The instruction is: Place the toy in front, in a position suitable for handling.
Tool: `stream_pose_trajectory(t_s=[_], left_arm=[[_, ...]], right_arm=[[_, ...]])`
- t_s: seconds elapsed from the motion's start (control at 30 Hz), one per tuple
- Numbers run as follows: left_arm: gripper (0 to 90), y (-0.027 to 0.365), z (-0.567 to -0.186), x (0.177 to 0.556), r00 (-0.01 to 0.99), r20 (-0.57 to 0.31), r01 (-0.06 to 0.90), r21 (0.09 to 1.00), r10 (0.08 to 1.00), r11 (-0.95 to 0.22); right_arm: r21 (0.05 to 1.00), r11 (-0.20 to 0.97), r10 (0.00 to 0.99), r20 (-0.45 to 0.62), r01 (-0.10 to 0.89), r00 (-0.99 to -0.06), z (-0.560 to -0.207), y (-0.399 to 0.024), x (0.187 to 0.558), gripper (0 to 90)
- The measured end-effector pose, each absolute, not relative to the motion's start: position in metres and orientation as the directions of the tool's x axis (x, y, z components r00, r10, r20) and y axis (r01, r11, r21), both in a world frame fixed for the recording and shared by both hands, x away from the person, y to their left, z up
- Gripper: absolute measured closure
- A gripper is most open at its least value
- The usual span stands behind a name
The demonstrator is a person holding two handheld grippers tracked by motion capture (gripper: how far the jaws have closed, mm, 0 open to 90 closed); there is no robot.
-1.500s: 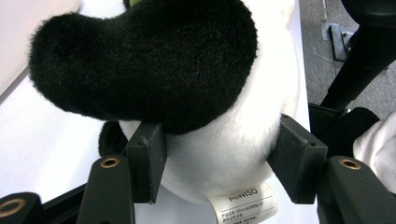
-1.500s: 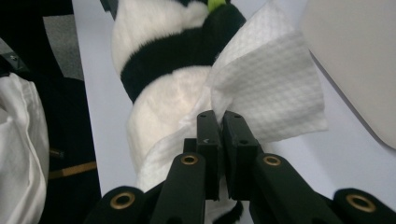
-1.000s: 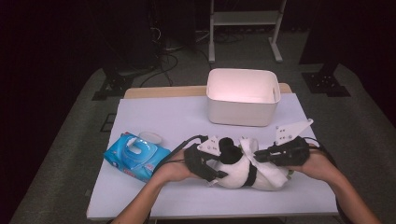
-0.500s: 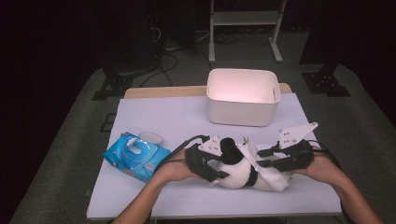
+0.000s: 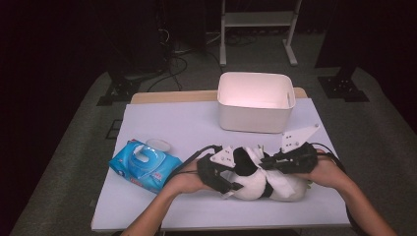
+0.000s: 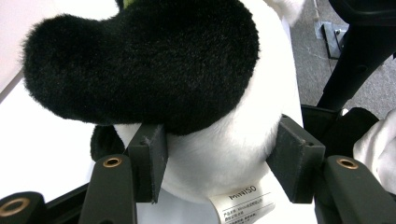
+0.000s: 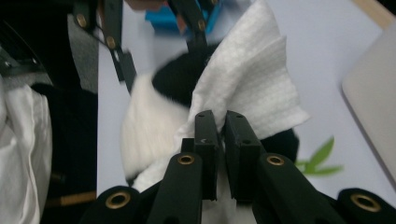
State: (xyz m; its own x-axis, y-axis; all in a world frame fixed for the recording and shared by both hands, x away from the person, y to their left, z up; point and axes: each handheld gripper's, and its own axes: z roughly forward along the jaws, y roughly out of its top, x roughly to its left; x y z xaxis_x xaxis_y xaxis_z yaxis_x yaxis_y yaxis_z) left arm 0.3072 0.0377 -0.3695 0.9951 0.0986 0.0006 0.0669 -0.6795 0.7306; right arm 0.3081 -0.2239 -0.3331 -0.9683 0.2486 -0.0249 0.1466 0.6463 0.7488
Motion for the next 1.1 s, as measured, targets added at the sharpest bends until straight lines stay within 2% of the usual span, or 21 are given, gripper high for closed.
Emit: stream_pose_trajectory(t_s=[0.2,0.6,1.1], left_arm=[[43.2,0.034,-0.369,0.307,0.995,0.011,0.059,0.735,0.098,-0.675],[43.8,0.03,-0.371,0.308,0.996,0.002,0.061,0.731,0.092,-0.679],[44.5,0.03,-0.37,0.309,0.995,0.001,0.069,0.735,0.102,-0.675]], right_arm=[[0.757,0.625,0.28,0.013,0.192,-0.96,-0.34,-0.24,0.305,84.0],[0.767,0.622,0.262,-0.013,0.159,-0.965,-0.33,-0.216,0.317,84.1],[0.737,0.635,0.347,-0.003,0.233,-0.938,-0.34,-0.258,0.308,84.3]])
